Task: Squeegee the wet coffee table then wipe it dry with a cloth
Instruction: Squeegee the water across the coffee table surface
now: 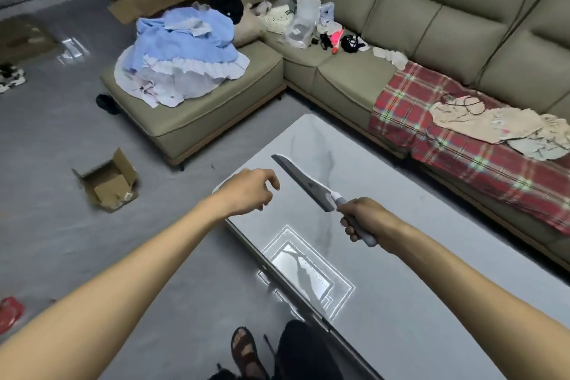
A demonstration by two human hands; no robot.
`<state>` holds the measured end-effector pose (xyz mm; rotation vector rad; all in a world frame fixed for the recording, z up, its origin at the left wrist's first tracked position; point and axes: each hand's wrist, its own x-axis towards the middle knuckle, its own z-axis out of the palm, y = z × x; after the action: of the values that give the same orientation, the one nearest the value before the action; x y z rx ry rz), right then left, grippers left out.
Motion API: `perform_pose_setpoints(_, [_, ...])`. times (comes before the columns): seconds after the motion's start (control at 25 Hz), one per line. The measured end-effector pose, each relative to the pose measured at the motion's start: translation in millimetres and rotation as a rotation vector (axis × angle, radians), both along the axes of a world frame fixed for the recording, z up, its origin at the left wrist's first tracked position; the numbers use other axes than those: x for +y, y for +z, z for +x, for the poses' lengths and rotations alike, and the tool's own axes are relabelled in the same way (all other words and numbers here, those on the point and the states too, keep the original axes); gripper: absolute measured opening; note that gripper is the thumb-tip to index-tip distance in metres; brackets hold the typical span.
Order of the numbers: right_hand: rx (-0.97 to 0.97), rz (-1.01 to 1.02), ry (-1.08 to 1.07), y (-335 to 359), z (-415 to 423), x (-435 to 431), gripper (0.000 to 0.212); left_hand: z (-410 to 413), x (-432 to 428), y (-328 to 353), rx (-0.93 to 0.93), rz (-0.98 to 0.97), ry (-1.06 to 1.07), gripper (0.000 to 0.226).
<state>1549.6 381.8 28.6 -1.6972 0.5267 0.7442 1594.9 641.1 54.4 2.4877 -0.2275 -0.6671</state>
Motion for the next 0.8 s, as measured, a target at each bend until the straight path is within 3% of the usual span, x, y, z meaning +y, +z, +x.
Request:
perform_pose_setpoints(0.32, [0.180, -0.120, -0.085, -86, 132, 7, 0.033, 168, 6, -94, 0.166, 0.052, -0.031, 0.023])
perform_pose_setpoints(0.56, [0.022, -0.274, -0.172, -115, 245, 10, 0.027, 297, 5, -148, 0.150, 0.007, 0.033, 0.029])
perform_pose_setpoints(0.68, [0.035, -0.366, -0.183, -166, 290, 22, 0.034, 358, -2, -220, 0.059, 0.051, 0.024, 0.026])
perform_pose_setpoints(0.8, [0.061, -0.453, -0.148, -238, 335, 34, 0.035, 417, -3, -319, 0.104, 0.116, -0.020, 0.040])
